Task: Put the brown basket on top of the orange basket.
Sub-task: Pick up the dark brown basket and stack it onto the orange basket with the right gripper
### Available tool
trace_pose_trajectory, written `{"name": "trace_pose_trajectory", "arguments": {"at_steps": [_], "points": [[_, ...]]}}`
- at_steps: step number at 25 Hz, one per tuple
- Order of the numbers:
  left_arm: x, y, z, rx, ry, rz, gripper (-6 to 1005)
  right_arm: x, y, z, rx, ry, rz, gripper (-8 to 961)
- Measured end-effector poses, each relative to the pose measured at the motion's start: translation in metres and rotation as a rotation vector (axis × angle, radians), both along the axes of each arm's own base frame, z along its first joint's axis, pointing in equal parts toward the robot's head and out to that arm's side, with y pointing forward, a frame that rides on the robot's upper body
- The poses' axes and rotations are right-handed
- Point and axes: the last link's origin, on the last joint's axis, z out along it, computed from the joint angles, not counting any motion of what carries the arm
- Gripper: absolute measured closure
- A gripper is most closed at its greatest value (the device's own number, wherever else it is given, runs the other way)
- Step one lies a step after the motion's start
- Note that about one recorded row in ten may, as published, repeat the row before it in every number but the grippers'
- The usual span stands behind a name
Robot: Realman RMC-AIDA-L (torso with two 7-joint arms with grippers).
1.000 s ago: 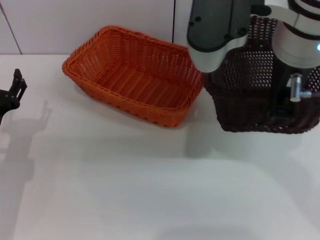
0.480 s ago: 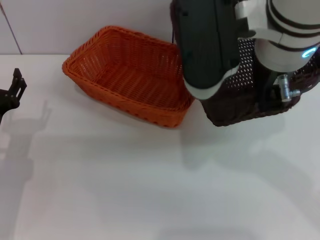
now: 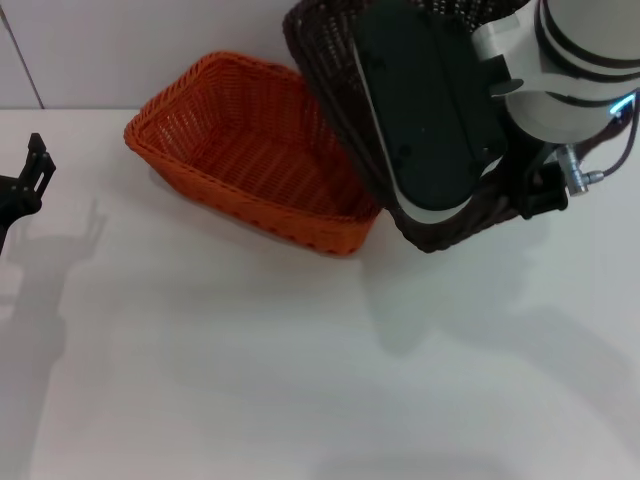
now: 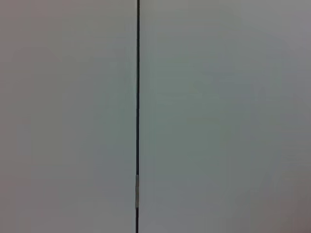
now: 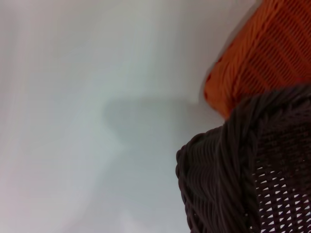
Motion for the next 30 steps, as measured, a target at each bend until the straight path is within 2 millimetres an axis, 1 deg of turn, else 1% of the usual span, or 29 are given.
{"name": "trace_pose_trajectory", "arguments": {"at_steps": [11,17,24,30], "points": [[0.000,-0.002,0.001,0.007,0.000,-0.007,166,0.008,0.020,0.000,-0.067,0.052,0.193,821],[0.000,-0.003,0.000,0.006,-0.001,-0.006,165,0.008,0.027,0.000,-0.083,0.055,0.254,818],[0.001,-0.002,-0.001,0.004,-0.024,-0.010,165,0.015,0.040,0.002,-0.108,0.041,0.329,814],[0.002,-0.002,0.000,0.008,-0.024,-0.015,165,0.021,0.048,-0.003,-0.116,0.041,0.405,811]]}}
